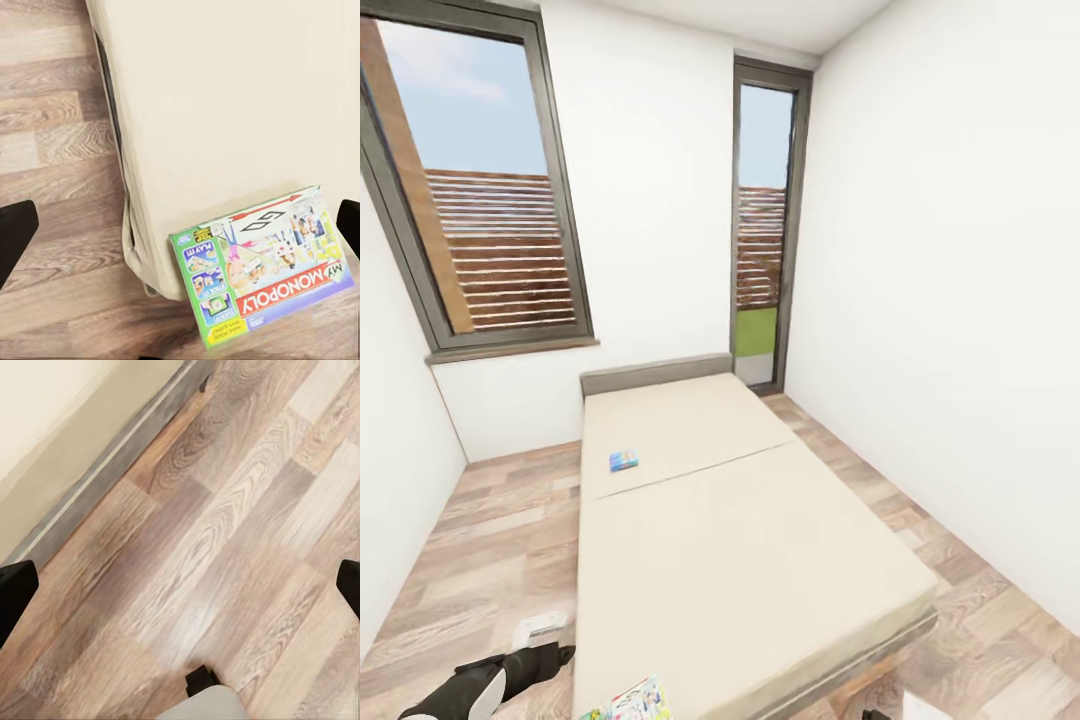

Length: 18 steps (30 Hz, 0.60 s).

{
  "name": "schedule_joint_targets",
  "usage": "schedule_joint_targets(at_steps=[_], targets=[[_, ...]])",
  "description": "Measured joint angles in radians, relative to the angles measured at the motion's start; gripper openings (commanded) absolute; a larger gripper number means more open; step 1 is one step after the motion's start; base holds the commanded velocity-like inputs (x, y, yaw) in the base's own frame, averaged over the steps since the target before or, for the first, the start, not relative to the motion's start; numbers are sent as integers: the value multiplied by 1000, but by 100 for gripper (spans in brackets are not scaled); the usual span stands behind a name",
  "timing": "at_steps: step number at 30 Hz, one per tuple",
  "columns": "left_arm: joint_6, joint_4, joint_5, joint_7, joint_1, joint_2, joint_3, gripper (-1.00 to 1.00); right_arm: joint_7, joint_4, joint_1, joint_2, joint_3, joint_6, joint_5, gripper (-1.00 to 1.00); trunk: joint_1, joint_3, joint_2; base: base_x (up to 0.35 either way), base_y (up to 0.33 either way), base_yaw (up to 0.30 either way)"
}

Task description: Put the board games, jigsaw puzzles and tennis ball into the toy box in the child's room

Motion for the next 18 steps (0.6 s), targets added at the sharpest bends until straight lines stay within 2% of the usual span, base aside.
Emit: schedule_joint_targets(at_steps=[18], targets=[[0,0,0,0,0,0,0,100,0,0,0,0,2,0,0,100,0,0,0,-12,-206,287]])
